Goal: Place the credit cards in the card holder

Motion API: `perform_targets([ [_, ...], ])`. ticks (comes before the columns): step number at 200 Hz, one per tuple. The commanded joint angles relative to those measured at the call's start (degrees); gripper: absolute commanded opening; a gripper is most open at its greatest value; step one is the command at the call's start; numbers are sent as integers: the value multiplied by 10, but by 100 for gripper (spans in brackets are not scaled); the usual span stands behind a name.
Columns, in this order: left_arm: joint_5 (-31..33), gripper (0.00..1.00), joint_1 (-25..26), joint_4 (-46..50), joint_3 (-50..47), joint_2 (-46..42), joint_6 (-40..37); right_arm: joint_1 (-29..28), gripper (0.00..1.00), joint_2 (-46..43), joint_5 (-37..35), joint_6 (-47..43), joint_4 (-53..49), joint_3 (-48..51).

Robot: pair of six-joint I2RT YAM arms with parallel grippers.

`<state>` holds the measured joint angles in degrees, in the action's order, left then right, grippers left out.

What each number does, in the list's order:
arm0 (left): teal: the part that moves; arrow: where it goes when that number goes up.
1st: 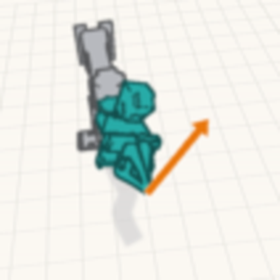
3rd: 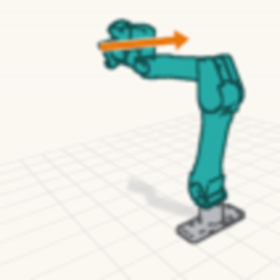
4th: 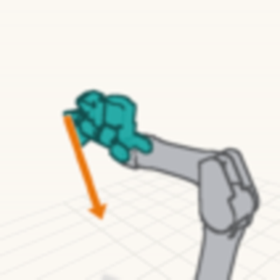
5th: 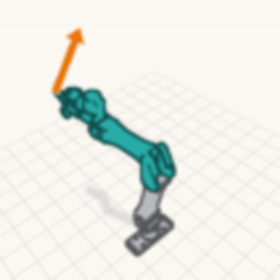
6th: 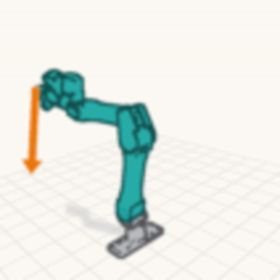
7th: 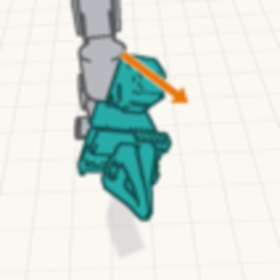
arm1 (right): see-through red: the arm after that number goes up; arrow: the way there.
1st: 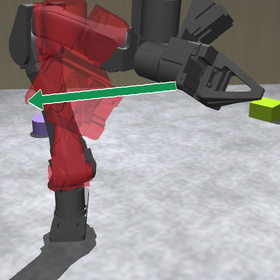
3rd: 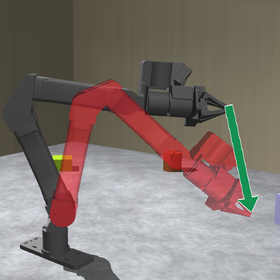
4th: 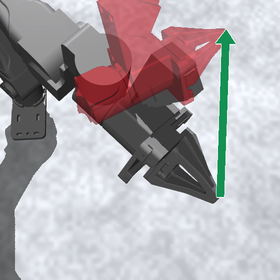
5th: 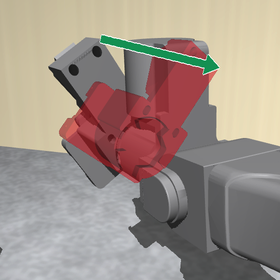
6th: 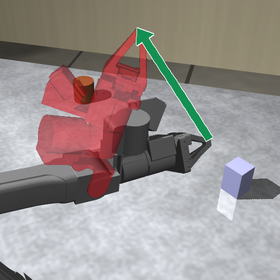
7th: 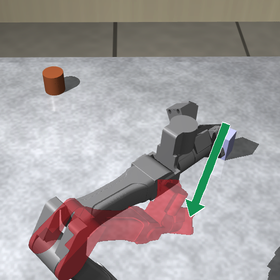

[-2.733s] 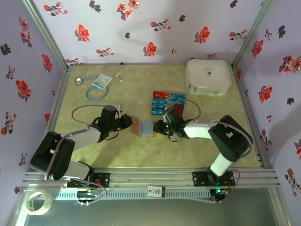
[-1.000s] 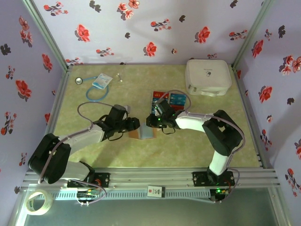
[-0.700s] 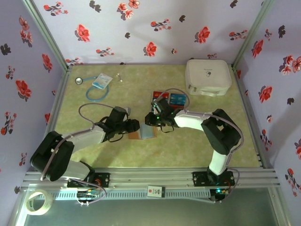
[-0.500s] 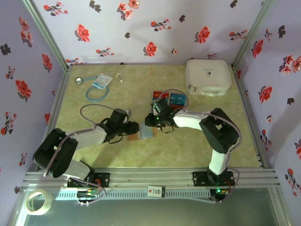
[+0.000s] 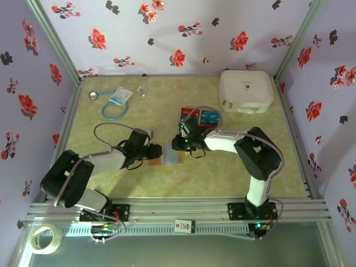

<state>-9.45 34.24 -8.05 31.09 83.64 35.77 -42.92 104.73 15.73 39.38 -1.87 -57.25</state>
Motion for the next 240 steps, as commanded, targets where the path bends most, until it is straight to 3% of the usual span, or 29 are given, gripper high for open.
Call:
perform_targets([
  [1, 9, 40, -6, -3, -5, 5, -19, -4, 24, 1, 11, -4, -2, 8],
  [80, 0, 40, -7, 47, 28, -39, -7, -5, 24, -50, 5, -11, -27, -11],
  [173, -14, 40, 10, 36, 20, -75, 73, -11, 24, -2, 17, -18, -29, -44],
  [240, 6, 40, 11, 3, -18, -38, 31, -12, 24, 17, 21, -24, -34, -41],
])
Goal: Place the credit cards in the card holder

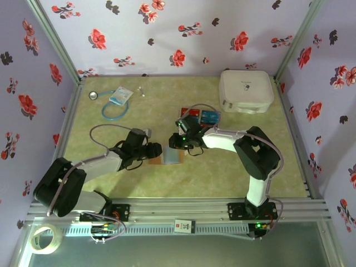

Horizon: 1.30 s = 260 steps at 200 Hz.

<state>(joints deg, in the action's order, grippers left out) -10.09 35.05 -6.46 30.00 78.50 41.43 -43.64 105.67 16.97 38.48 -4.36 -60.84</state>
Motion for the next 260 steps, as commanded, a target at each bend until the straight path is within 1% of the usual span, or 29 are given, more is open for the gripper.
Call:
perform_targets([
  [1, 13, 40, 3, -13, -7, 14, -27, -5, 24, 8, 8, -15, -9, -5],
  [70, 21, 43, 2, -29, -8, 33, -75, -9, 24, 24, 15, -4, 0, 1],
  [78, 21, 45, 2, -29, -8, 33, -78, -12, 24, 25, 16, -2, 1, 0],
  [92, 21, 51, 2, -33, -10, 29, -80, -14, 24, 28, 19, 1, 2, -4],
  [118, 20, 56, 2, -39, -16, 19, -85, -19, 24, 36, 25, 9, 6, -11],
  [191, 19, 57, 5, -29, -27, -2, -134, -27, 24, 50, 29, 30, 23, -21],
  [228, 21, 58, 16, -18, -25, -7, -164, -28, 24, 55, 27, 33, 26, -19],
  [260, 39, 59, 32, 10, -9, 5, -193, -28, 24, 55, 27, 35, 28, -18],
])
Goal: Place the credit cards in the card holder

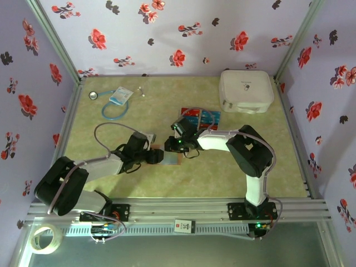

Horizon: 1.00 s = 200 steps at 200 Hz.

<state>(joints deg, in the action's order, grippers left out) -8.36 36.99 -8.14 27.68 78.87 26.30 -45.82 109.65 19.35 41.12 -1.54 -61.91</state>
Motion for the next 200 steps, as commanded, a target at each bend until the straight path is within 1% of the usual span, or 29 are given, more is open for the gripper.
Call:
perform_targets([
  [1, 22, 59, 13, 28, 15, 2, -42, -6, 24, 15, 2, 9, 0, -8],
  [49, 62, 60, 32, 59, 32, 26, -61, -7, 25, 10, 2, 11, 2, -6],
  [70, 76, 58, 38, 70, 37, 38, -65, -7, 27, 6, 2, 10, 1, -10],
  [136, 102, 52, 60, 82, 46, 73, -70, 0, 41, -23, -7, 4, -21, -29],
  [151, 103, 51, 61, 81, 44, 76, -68, 5, 45, -39, -13, 6, -21, -22],
  [200, 104, 50, 64, 75, 39, 80, -64, 16, 51, -78, -26, 21, -4, 22],
])
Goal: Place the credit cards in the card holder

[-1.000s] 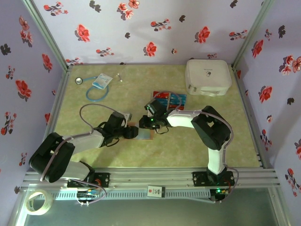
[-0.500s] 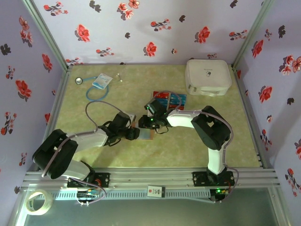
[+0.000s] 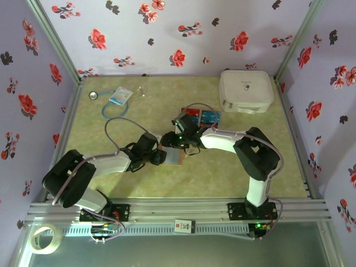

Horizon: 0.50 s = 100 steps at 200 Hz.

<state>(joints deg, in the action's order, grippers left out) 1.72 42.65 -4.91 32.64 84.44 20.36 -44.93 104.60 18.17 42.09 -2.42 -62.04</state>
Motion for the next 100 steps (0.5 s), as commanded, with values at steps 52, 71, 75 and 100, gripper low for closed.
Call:
perform_targets([
  [52, 3, 50, 8, 41, -11, 24, -5, 5, 56, -29, -13, 26, 25, 51],
  [71, 4, 50, 8, 41, -10, 25, -5, 5, 56, -22, -7, 33, 36, 55],
  [75, 3, 50, 8, 41, -10, 24, -5, 5, 56, -21, -6, 34, 38, 55],
  [100, 3, 50, 8, 40, -10, 24, -5, 3, 56, -9, 4, 38, 47, 50],
])
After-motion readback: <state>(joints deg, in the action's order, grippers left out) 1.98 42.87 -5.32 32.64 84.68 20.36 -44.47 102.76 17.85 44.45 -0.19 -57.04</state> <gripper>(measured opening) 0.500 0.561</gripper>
